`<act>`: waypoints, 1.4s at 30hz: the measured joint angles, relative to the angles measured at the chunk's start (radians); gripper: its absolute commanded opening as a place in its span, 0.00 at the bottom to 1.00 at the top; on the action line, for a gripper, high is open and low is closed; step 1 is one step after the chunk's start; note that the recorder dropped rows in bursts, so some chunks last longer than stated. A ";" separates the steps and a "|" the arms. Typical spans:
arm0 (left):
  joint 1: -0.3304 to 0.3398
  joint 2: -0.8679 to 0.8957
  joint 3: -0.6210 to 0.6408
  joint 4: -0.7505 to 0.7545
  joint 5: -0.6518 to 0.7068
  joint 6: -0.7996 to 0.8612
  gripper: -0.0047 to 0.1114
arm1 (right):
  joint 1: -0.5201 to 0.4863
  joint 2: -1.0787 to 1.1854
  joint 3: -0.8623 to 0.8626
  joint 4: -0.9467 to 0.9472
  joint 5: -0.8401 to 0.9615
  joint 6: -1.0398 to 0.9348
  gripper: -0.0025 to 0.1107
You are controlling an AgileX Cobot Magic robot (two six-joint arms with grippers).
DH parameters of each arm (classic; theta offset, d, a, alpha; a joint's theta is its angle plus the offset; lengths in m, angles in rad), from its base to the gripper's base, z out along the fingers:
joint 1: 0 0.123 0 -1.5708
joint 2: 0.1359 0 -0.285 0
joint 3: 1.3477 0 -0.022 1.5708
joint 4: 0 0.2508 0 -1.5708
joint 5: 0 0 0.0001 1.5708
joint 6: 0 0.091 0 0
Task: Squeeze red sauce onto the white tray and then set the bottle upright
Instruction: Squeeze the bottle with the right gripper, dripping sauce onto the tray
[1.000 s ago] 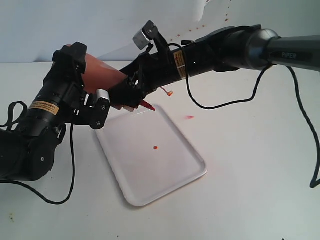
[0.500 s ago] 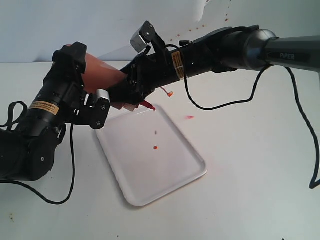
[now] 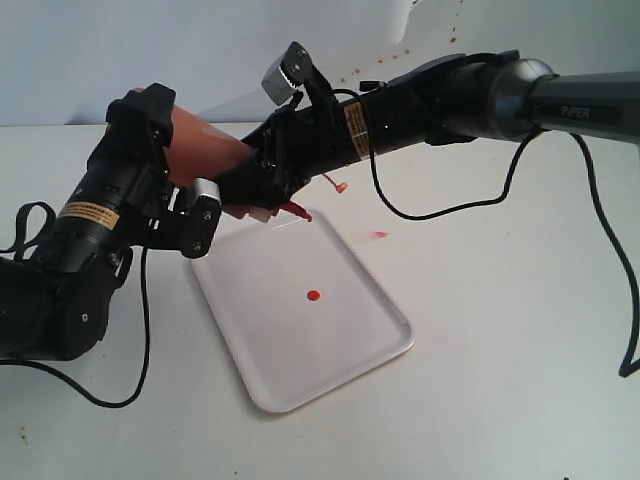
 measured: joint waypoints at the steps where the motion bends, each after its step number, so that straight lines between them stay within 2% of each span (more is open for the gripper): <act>1: 0.000 0.000 -0.004 0.000 0.002 0.000 0.04 | 0.000 0.000 0.000 0.000 0.000 0.000 0.04; 3: 0.000 0.000 -0.023 0.002 0.015 0.006 0.04 | -0.005 0.000 0.000 0.007 0.000 0.000 0.11; 6: 0.000 0.000 -0.037 0.014 0.028 0.006 0.04 | -0.017 0.000 0.000 0.013 -0.009 -0.002 0.31; 11: 0.000 0.000 -0.043 0.048 0.030 0.006 0.04 | -0.047 0.000 0.000 0.013 -0.032 -0.004 0.85; 13: 0.000 0.000 -0.046 0.062 0.028 0.006 0.04 | -0.059 0.000 0.000 0.011 -0.035 0.005 0.95; 34: 0.000 0.000 -0.046 0.080 0.017 0.006 0.04 | -0.074 -0.015 0.000 0.003 -0.054 0.017 0.95; 42: 0.000 0.000 -0.046 0.080 0.016 0.006 0.04 | -0.074 -0.041 0.000 0.003 -0.061 0.017 0.87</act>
